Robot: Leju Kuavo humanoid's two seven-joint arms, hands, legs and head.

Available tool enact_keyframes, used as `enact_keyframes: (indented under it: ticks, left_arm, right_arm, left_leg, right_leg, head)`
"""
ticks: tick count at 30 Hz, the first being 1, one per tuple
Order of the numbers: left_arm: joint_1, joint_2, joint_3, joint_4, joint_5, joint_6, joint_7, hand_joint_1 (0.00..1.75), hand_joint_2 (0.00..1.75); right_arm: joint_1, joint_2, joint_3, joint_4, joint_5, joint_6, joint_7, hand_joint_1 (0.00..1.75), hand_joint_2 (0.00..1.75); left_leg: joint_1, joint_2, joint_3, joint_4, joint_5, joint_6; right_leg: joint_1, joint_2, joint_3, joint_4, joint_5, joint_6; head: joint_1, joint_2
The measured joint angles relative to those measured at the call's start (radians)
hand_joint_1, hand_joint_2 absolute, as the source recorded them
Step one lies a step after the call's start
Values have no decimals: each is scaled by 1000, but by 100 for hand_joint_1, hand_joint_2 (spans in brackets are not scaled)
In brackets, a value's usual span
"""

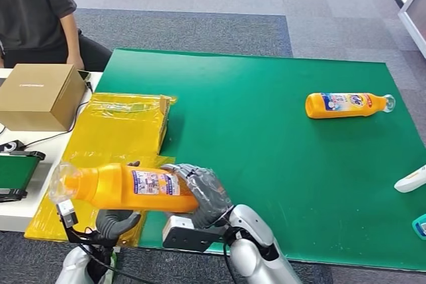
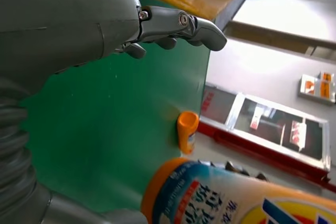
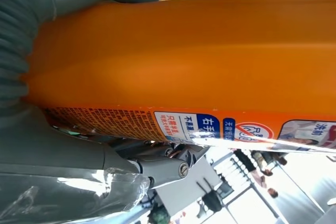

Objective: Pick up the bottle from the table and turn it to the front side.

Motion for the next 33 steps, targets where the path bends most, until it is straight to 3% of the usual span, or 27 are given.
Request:
enact_keyframes:
  ticks: [8, 23, 26, 29, 30, 31, 33]
  left_arm:
    - [16, 55, -112, -30, 26, -31, -1, 0, 175]
    - [57, 98, -231, -314, 35, -114, 3, 0, 175]
    - [58, 99, -236, -345, 37, -111, 3, 2, 175]
    - [60, 100, -246, -351, 4, -35, 4, 7, 175]
    - [61, 102, -252, -350, -16, 2, 4, 14, 175]
    - [63, 104, -259, -349, -40, 41, 4, 33, 175]
    - [65, 110, -273, -344, -98, 138, 9, 69, 175]
  right_arm:
    - [-10, 10, 36, 141, -48, -34, -27, 175, 175]
    - [-101, 46, 41, 418, -59, -63, -38, 175, 175]
    - [-126, 56, 39, 468, -56, -71, -34, 153, 175]
    - [-143, 64, 35, 503, -45, -87, -30, 104, 175]
    - [-145, 65, 33, 511, -40, -91, -27, 89, 175]
    - [-146, 66, 30, 516, -35, -93, -23, 81, 175]
    - [-141, 67, 21, 522, -26, -92, -12, 77, 175]
  left_leg:
    - [0, 0, -1, 0, 0, 0]
    - [0, 0, -1, 0, 0, 0]
    - [0, 0, -1, 0, 0, 0]
    - [0, 0, -1, 0, 0, 0]
    - [0, 0, -1, 0, 0, 0]
    - [0, 0, -1, 0, 0, 0]
    - [0, 0, -1, 0, 0, 0]
  right_leg:
    - [0, 0, -1, 0, 0, 0]
    - [0, -1, -1, 0, 0, 0]
    - [0, -1, -1, 0, 0, 0]
    - [0, -1, -1, 0, 0, 0]
    - [0, -1, -1, 0, 0, 0]
    - [0, -1, -1, 0, 0, 0]
    - [0, -1, -2, 0, 0, 0]
  head:
    - [0, 0]
    - [0, 0]
    - [0, 0]
    - [0, 0]
    - [0, 0]
    - [0, 0]
    - [0, 0]
